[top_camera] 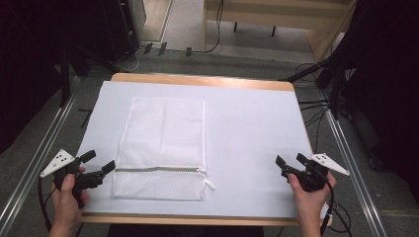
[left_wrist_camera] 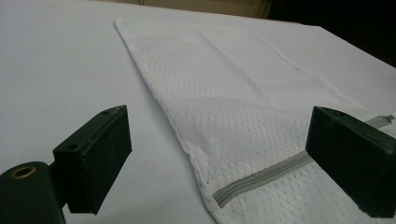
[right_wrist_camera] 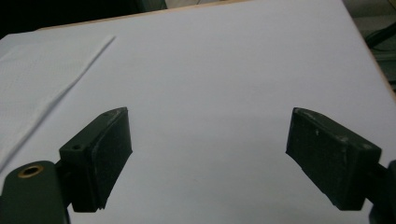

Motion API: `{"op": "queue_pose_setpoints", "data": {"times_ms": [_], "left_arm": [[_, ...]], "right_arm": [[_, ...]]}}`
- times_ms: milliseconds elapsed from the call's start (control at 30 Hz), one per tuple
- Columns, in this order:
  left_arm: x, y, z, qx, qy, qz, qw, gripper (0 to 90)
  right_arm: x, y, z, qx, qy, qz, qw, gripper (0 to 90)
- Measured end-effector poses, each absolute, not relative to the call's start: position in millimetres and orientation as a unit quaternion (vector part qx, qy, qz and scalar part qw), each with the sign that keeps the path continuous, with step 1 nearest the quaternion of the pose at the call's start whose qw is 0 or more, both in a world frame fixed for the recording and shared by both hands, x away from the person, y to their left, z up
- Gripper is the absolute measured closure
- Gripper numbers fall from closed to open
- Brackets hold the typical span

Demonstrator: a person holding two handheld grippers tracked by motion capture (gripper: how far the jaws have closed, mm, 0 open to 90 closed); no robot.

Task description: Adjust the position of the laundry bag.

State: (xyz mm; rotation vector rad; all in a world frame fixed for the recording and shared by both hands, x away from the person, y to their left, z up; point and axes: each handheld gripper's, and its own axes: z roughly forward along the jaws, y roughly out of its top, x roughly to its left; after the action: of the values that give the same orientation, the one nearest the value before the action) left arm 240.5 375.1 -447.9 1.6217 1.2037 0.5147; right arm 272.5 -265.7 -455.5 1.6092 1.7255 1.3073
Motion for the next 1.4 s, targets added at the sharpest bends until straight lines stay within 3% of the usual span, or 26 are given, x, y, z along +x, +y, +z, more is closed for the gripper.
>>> {"op": "queue_pose_setpoints", "data": {"times_ms": [67, 100, 133, 167, 200, 367, 500, 1000, 1400], "left_arm": [[240, 375, -448, 0.670, 0.501, 0.215, 0.503, 6.9], [240, 374, -448, 0.669, 0.502, 0.215, 0.504, 6.9], [240, 374, -448, 0.669, 0.502, 0.215, 0.504, 6.9], [240, 373, -447, 0.669, 0.501, 0.216, 0.505, 6.9], [240, 373, -447, 0.669, 0.501, 0.216, 0.505, 6.9], [241, 366, -447, 0.675, 0.497, 0.217, 0.500, 7.0], [241, 363, -448, 0.678, 0.494, 0.215, 0.500, 7.0], [238, 362, -446, 0.682, 0.490, 0.219, 0.497, 7.0], [241, 361, -447, 0.683, 0.489, 0.217, 0.499, 7.2]], "right_arm": [[274, -257, -453, 0.575, 0.628, 0.475, 0.222, 15.8], [277, -241, -452, 0.566, 0.635, 0.480, 0.215, 26.3], [277, -241, -452, 0.566, 0.635, 0.480, 0.215, 26.3], [280, -222, -453, 0.558, 0.647, 0.478, 0.203, 38.1], [280, -222, -453, 0.558, 0.647, 0.478, 0.203, 38.1], [281, -156, -458, 0.519, 0.692, 0.477, 0.158, 55.7], [284, -119, -463, 0.492, 0.718, 0.475, 0.131, 61.3], [328, -44, -473, 0.492, 0.742, 0.438, 0.120, 63.5], [361, -27, -474, 0.522, 0.742, 0.399, 0.131, 65.3]]}}
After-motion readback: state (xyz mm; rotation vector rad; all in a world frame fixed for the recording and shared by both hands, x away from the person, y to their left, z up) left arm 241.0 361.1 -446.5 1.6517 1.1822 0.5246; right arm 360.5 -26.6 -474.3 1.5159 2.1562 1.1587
